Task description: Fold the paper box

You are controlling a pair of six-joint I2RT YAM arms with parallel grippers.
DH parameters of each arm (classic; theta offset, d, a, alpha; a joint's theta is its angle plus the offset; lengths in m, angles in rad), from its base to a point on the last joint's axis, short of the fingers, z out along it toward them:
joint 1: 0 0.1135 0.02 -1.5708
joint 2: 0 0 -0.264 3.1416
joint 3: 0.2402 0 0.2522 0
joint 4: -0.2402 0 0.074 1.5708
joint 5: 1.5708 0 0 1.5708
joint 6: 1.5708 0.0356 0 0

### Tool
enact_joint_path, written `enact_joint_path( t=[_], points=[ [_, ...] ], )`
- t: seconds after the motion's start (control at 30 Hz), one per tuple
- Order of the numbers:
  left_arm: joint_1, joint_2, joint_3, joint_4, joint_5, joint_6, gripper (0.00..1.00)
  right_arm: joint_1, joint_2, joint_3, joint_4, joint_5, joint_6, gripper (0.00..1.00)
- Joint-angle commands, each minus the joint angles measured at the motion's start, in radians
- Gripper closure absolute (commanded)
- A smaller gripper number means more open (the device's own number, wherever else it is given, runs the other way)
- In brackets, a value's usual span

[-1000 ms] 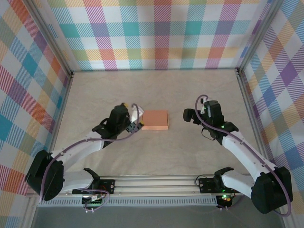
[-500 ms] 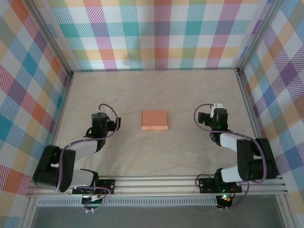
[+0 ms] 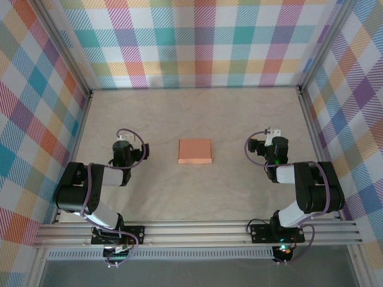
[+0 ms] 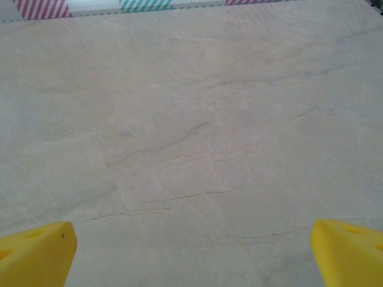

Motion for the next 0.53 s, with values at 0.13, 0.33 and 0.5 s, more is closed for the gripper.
enact_joint_path(
  t=[0.13, 0.33, 0.5],
  points=[
    [0.013, 0.002, 0.024, 0.04, 0.028, -0.025, 0.0, -0.004, -0.005, 0.0, 0.051, -0.021, 0.002, 0.0],
    [0.017, 0.003, 0.029, 0.032, 0.038, -0.026, 0.0, -0.004, -0.005, 0.0, 0.051, -0.021, 0.003, 0.0],
    [0.019, 0.002, 0.028, 0.033, 0.039, -0.027, 0.0, -0.004, -0.005, 0.0, 0.05, -0.021, 0.002, 0.0]
  ],
)
